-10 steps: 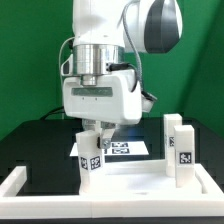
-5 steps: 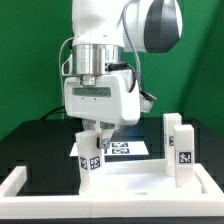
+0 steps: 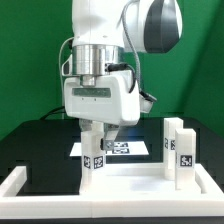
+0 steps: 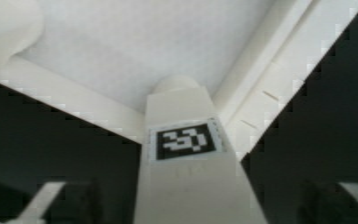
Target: Assemble desk
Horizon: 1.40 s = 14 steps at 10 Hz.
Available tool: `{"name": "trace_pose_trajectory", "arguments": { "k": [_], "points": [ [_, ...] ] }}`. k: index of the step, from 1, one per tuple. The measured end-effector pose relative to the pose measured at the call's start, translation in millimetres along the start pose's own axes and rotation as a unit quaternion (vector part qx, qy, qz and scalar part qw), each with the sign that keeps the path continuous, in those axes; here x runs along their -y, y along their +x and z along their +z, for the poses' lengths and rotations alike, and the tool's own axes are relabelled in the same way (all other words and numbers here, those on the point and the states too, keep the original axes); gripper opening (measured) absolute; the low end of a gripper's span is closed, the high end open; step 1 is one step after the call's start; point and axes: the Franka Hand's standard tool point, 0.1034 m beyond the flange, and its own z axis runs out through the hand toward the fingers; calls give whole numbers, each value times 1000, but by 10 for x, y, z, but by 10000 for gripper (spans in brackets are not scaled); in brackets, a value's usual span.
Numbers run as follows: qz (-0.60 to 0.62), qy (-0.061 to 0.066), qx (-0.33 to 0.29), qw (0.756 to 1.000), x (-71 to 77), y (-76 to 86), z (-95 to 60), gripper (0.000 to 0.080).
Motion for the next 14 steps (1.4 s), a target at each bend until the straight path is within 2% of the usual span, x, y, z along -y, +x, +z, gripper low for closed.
{"name": "trace_pose_trajectory", "arguments": {
  "k": [1,2,3,8,9,10,12,14],
  "points": [
    [10,-1,0,1000,6,1,0,611],
    [-29,3,-2,1000,26,-26,-41,642],
    [-30,11,-10,999,47,-56,-78,647],
    [-30,9,-9,999,30,-61,-50,649],
    [-25,9,-9,1000,29,-62,-45,514],
    [-21,8,-9,1000,26,-63,-40,312],
    [-10,7,-7,1000,12,-65,-34,290],
    [63,7,-6,998,14,-70,-34,290]
  ]
}}
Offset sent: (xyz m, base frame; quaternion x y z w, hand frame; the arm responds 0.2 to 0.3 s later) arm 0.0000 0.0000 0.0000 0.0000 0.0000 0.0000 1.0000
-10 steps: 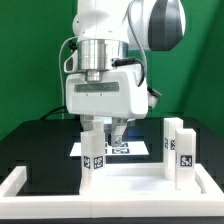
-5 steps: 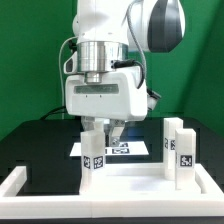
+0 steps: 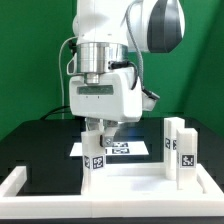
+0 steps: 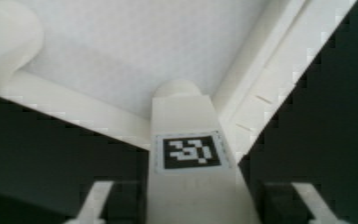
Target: Assemble desk
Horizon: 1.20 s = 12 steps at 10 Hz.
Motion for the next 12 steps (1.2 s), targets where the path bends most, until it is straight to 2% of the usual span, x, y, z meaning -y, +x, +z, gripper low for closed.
{"name": "trace_pose_trajectory", "arguments": {
  "k": [1,2,3,4,7,8,9,12],
  "points": [
    [44,0,1,999,7,-3,0,290],
    [127,-7,9,992,37,5,2,290],
    [189,-22,19,982,87,12,13,290],
    [254,-24,25,967,109,10,21,290],
    [420,-16,21,907,169,-56,20,300],
    [464,-1,19,885,230,-71,48,300],
    [494,0,17,869,241,-109,88,290],
    [502,2,26,865,260,-162,114,270]
  ]
}}
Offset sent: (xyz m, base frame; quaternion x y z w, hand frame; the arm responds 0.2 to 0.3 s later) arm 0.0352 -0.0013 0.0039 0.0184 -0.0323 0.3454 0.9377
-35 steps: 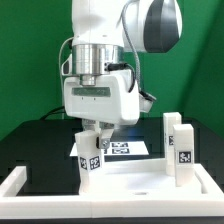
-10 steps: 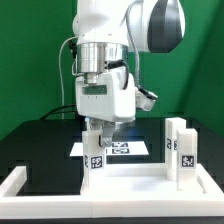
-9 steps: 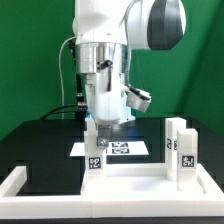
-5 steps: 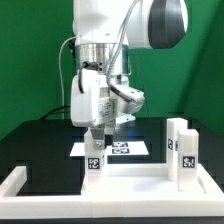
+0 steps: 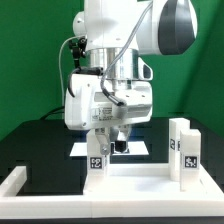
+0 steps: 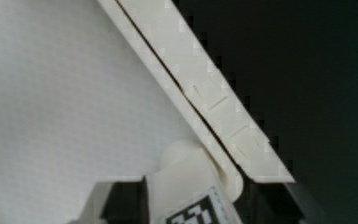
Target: Assemble desk
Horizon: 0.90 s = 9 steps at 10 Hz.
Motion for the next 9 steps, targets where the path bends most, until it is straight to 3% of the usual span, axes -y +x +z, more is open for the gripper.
{"name": "trace_pose_trajectory", "arguments": {
  "k": [1,2,4,6,9],
  "points": [
    [-9,0,0,1000,-3,-2,2,342],
    [-11,2,3,1000,2,-48,-42,342],
    [-31,15,36,999,-29,-278,-493,597],
    [-33,17,53,998,-38,-358,-717,638],
    [-35,17,49,998,-47,-349,-672,649]
  ]
}}
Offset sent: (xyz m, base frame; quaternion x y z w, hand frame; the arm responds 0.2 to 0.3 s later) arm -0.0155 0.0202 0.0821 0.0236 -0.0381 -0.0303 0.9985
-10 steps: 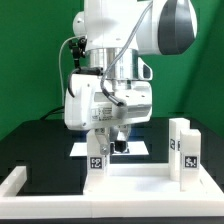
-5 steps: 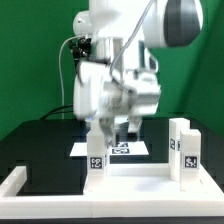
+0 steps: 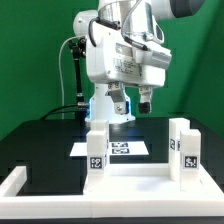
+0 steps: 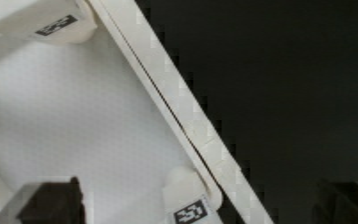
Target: Assemble desk
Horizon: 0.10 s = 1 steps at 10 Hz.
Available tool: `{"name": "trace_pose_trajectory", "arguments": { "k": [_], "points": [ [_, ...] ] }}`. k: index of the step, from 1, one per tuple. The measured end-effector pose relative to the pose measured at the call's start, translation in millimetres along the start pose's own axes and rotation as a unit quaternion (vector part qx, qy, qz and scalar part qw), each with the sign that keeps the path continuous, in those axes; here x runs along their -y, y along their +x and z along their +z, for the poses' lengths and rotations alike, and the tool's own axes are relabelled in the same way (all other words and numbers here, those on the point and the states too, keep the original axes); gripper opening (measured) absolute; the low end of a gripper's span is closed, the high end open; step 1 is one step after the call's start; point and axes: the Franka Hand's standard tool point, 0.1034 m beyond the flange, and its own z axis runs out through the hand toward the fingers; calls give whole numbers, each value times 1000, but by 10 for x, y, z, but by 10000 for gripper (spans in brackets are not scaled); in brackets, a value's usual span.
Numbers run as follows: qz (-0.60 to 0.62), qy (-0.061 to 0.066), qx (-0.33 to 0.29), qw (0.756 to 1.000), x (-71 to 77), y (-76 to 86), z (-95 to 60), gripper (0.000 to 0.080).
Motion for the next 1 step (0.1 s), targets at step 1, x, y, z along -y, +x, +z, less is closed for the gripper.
{"name": "trace_pose_trajectory", "arguments": {
  "k": [1],
  "points": [
    [0,0,0,1000,-2,3,6,649]
  ]
}}
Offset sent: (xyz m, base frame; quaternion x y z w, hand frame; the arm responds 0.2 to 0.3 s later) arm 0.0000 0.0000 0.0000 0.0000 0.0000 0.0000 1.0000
